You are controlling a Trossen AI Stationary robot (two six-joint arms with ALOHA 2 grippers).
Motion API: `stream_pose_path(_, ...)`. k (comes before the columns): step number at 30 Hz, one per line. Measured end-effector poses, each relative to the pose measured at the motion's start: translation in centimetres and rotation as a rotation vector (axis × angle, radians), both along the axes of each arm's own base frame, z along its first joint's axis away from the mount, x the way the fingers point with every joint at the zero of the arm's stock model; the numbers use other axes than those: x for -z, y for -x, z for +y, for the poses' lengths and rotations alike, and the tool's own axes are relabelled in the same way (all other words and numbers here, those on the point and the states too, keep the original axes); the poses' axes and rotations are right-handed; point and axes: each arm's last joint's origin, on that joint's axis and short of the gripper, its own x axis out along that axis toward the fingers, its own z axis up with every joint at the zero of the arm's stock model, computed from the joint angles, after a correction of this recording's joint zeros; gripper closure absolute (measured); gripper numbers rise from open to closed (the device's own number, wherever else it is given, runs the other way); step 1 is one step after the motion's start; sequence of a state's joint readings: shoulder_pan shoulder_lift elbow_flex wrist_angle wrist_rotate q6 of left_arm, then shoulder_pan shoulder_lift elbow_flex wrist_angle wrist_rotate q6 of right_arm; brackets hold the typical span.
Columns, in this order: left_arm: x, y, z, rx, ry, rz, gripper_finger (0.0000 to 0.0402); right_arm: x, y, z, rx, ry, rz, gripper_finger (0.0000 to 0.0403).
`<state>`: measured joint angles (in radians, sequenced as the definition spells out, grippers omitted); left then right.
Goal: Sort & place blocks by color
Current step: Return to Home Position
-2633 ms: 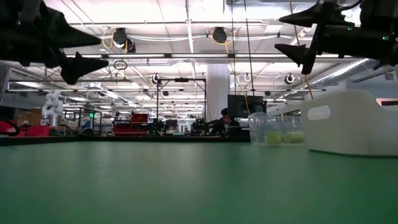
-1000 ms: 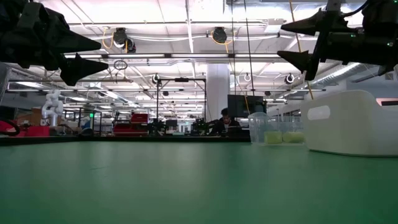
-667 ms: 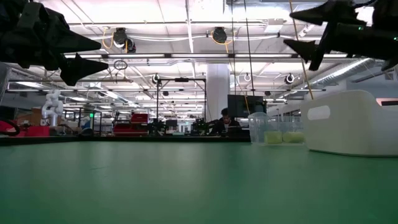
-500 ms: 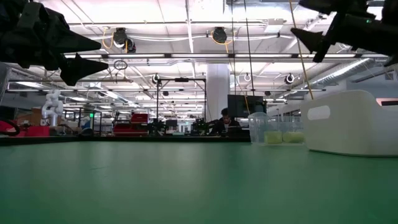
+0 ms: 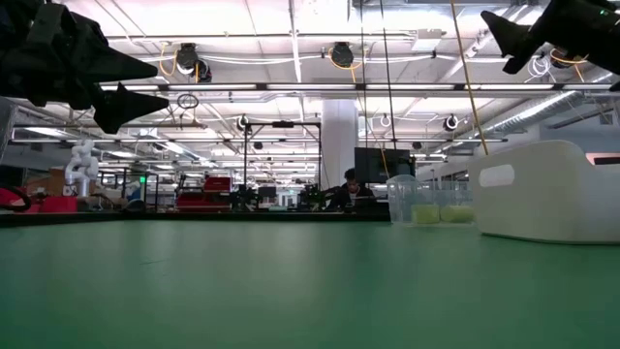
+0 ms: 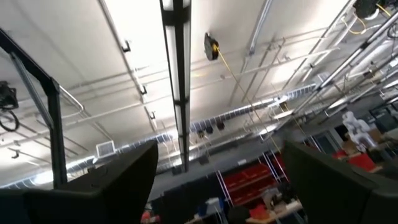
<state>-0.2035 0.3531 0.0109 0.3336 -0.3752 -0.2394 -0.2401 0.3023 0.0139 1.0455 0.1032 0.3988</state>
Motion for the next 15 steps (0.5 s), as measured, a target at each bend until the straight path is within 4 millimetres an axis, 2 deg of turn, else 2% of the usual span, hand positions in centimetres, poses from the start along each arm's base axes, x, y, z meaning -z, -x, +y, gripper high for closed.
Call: stream_pose_path(15,0.0,0.0,-0.01,0.001,0.0,0.0,0.0085,-0.12,0.25,0.06,0.0,0.004,-0.017,0.0069)
